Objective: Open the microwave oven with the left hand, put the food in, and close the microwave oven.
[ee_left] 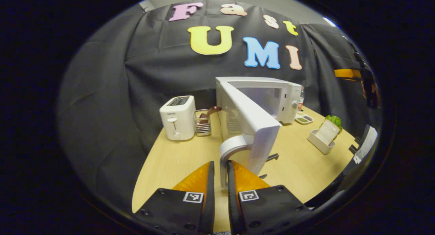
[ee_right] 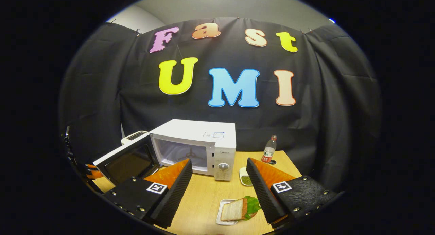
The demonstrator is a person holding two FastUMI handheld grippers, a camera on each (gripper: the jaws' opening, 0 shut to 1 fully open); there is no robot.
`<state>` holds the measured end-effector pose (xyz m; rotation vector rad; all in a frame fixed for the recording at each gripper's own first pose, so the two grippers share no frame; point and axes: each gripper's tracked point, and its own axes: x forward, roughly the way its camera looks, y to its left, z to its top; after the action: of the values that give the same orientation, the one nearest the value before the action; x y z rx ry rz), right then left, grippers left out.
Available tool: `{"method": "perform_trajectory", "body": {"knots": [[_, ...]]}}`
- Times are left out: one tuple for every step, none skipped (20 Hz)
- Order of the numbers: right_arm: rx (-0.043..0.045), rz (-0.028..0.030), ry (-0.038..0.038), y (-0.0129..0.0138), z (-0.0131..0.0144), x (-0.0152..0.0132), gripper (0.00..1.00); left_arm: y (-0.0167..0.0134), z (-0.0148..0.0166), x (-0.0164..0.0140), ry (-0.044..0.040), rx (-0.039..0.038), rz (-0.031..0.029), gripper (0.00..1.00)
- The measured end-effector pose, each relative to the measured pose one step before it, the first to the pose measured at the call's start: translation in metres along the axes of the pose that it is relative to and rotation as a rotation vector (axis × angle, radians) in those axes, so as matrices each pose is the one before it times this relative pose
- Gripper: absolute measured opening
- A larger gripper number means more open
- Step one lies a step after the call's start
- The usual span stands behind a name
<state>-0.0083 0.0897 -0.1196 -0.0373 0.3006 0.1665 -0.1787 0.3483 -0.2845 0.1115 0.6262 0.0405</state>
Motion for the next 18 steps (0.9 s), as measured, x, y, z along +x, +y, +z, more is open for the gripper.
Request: {"method": "perform_trajectory", "body": {"knots": [[-0.00025, -0.00742, 0.01153, -0.00567, -0.00549, 0.00147, 0.97, 0.00216, 0.00911, -0.01272, -0.01467, -0.01605, 0.02544, 0.24], [0.00125, -0.00813, 0.01291, -0.00524, -0.00654, 0.00278, 0.97, -0.00429, 0.01913, -0.01290, -0.05045, -0.00924, 0.01709, 0.24], [0.00439, -0.01074, 0.01613, -0.00663, -0.00651, 0.00302, 0.97, -0.00742, 0.02627, -0.01076, -0.06395, -0.01136, 0.01511, 0.19], [0.01042, -0.00877, 0.01779, -0.00559, -0.00726, 0.00354, 0.97, -0.00877, 0.02467, -0.01013, -0.05191, -0.01030, 0.00864, 0.20], [0.01992, -0.00451, 0.01634, -0.00516, -0.00681, 0.00335, 0.97, -0.00807, 0.02499, -0.00456, -0.04643, -0.00875, 0.01589, 0.20], [0.02303, -0.00489, 0.01665, -0.00506, -0.00760, 0.00337, 0.97, -0.00772, 0.02416, -0.00097, -0.04520, -0.00700, 0.01720, 0.19], [0.02538, -0.00820, 0.01751, -0.00638, -0.00621, 0.00338, 0.97, -0.00987, 0.02532, 0.00192, -0.04403, -0.01400, 0.01162, 0.20], [0.02003, -0.01223, 0.01684, -0.00803, -0.00762, 0.00416, 0.97, -0.01431, 0.02419, 0.00307, -0.05238, -0.01489, 0.00507, 0.26], [0.01487, -0.00248, 0.02259, -0.00633, -0.00773, 0.00284, 0.97, -0.01443, 0.02529, 0.00570, -0.05209, -0.01656, -0.00095, 0.31], [0.01709, 0.01306, 0.02588, -0.00316, -0.00934, 0.00282, 0.97, -0.01572, 0.01889, 0.00468, -0.04089, -0.00845, -0.00510, 0.54], [0.01747, 0.01104, 0.02889, -0.00385, -0.00888, 0.00204, 0.97, -0.01582, 0.01637, 0.01090, -0.03175, 0.00294, -0.01005, 0.76], [0.01929, 0.00213, 0.03232, -0.00666, -0.01126, 0.00337, 0.97, -0.01313, 0.00960, 0.00447, -0.02547, 0.01285, -0.00251, 0.99], [0.02015, -0.00027, 0.03121, -0.00614, -0.01071, 0.00233, 0.97, -0.01420, 0.00953, 0.00776, -0.01525, 0.01087, -0.01390, 0.97], [0.01933, -0.00884, 0.03147, -0.00702, -0.01231, 0.00208, 0.97, -0.01400, 0.00652, 0.00699, -0.00841, 0.00593, -0.01316, 0.97], [0.01564, -0.00988, 0.03031, -0.00657, -0.01107, 0.00200, 0.97, -0.01312, 0.00673, 0.00701, -0.00695, -0.00162, -0.01591, 0.97], [0.00941, -0.00970, 0.02739, -0.00600, -0.01083, 0.00261, 0.98, -0.00961, 0.00591, 0.00689, -0.00685, -0.00717, -0.00787, 0.98], [0.00335, -0.00619, 0.03223, -0.00484, -0.01005, 0.00316, 0.98, -0.00852, 0.00740, 0.00593, -0.00915, -0.01123, -0.00741, 0.98], [0.00680, -0.00237, 0.03446, -0.00524, -0.01290, 0.00255, 0.98, -0.00682, 0.00516, 0.00491, -0.00646, -0.01119, -0.00435, 0.98]]}}
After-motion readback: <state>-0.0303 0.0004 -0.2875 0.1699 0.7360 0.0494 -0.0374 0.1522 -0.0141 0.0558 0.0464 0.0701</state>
